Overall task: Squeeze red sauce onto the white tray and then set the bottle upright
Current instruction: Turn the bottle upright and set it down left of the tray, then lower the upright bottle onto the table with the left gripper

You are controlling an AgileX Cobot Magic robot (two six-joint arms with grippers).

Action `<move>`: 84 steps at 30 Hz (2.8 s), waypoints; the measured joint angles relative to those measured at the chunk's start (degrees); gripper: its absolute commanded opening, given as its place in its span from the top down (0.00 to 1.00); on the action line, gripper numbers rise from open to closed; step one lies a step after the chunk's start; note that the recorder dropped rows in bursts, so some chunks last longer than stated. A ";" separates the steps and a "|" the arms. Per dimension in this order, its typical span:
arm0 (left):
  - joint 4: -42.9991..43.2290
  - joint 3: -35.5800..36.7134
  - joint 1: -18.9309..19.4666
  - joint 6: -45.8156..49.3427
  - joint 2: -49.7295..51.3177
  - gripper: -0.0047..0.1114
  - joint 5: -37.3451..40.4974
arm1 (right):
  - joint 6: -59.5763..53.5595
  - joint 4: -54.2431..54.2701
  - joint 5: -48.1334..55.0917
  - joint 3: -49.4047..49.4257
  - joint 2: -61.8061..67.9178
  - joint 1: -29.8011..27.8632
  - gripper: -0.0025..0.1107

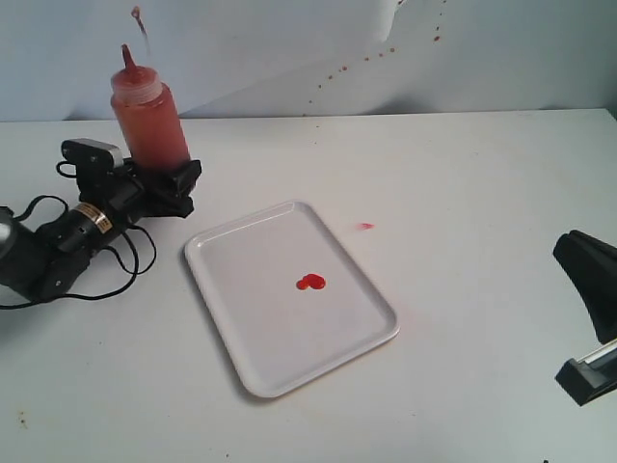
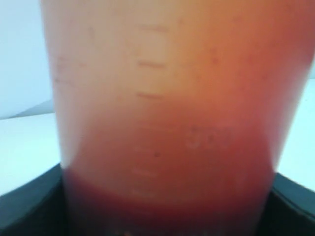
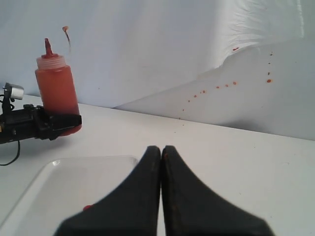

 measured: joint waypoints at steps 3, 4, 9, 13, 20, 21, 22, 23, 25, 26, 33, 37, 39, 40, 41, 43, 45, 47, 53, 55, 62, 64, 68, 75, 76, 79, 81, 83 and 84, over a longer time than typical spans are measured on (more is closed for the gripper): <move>0.79 -1.98 0.00 -0.11 2.22 0.96 0.00 | -0.15 0.00 0.00 0.00 0.00 0.00 0.98; 1.37 -2.62 0.00 -0.11 2.88 0.96 0.00 | -0.24 0.00 0.00 0.00 0.00 0.00 0.98; 4.71 -3.94 0.00 -0.11 4.63 0.96 0.00 | -0.55 0.00 0.00 0.00 0.00 0.00 0.98; 5.68 -4.03 0.00 -0.11 4.88 0.96 0.00 | -0.61 0.00 0.00 0.00 0.00 0.00 0.98; 5.68 -4.03 0.00 -0.11 4.88 0.96 -0.23 | -0.61 0.00 0.00 0.00 0.00 0.00 0.98; 5.68 -4.03 0.00 -0.22 4.88 0.96 -0.23 | -0.61 0.00 0.00 0.00 0.00 0.00 0.98; 5.68 -4.03 0.00 -0.22 4.88 0.96 -0.23 | -0.61 0.00 0.00 0.00 0.00 0.00 0.98; 5.68 -4.38 0.00 -0.22 4.88 0.96 0.40 | -0.61 0.11 0.00 0.00 0.00 0.00 0.98; 5.82 -4.95 0.00 -0.22 4.88 0.96 1.81 | -0.61 0.10 0.00 0.00 0.00 0.00 0.98; 5.82 -5.07 0.00 -0.22 4.88 0.96 2.43 | -0.61 0.10 0.00 0.00 0.00 0.00 0.98; 6.95 -5.33 0.00 -0.22 4.88 0.96 3.86 | -0.61 0.10 0.00 0.00 0.00 0.00 0.98; 6.95 -5.33 0.00 -0.22 4.88 0.96 5.21 | -0.61 0.10 0.00 0.00 0.00 0.00 0.98; 6.95 -5.33 0.00 -0.22 4.88 0.96 5.86 | -0.61 0.10 0.00 0.00 0.00 0.00 0.98; 6.95 -5.33 0.00 -0.22 4.88 0.96 6.01 | -0.61 0.10 0.00 0.00 0.00 0.00 0.98; 6.95 -5.33 0.00 -0.22 4.88 0.96 6.01 | -0.61 0.10 0.00 0.00 0.00 0.00 0.98; 6.95 -5.46 0.00 -0.22 4.88 0.96 6.01 | -0.61 0.10 0.00 0.00 0.00 0.00 0.98; 6.95 -5.46 0.00 -0.22 4.88 0.96 6.01 | -0.61 0.10 0.00 0.00 0.00 0.00 0.98; 6.95 -5.46 0.00 -0.22 4.88 0.96 6.01 | -0.61 0.10 0.00 0.00 0.00 0.00 0.98; 6.95 -5.46 0.00 -0.22 4.88 0.95 6.01 | -0.61 0.10 0.00 0.00 0.00 0.00 0.98; 6.95 -5.46 0.00 -0.22 4.88 0.93 6.01 | -0.61 0.10 0.00 0.00 0.00 0.00 0.98; 7.37 -5.58 0.00 -0.46 4.88 0.73 6.24 | -0.61 0.10 0.00 0.00 0.00 0.00 0.98; 7.77 -5.58 0.00 -1.12 4.88 0.62 6.39 | -0.61 0.10 0.00 0.00 0.00 0.00 0.98; 8.90 -5.67 0.00 -1.80 4.88 0.34 6.38 | -0.61 0.10 0.00 0.00 0.00 0.00 0.98; 9.76 -5.67 0.00 -4.74 4.88 0.12 6.18 | -0.61 0.10 0.00 0.00 0.00 0.00 0.98; 9.76 -5.67 0.00 -4.74 4.88 0.12 6.07 | -0.61 0.10 0.00 0.00 0.00 0.00 0.98; 9.76 -5.67 0.00 -4.97 4.88 0.12 6.07 | -0.61 0.10 0.00 0.00 0.00 0.00 0.98; 9.76 -5.67 0.00 -4.97 4.88 0.12 6.07 | -0.61 0.10 0.00 0.00 0.00 0.00 0.98; 9.76 -5.67 0.00 -4.97 4.88 0.12 6.07 | -0.61 0.10 0.00 0.00 0.00 0.00 0.98; 9.76 -5.67 0.00 -4.97 4.88 0.12 6.07 | -0.61 0.10 0.00 0.00 0.00 0.00 0.98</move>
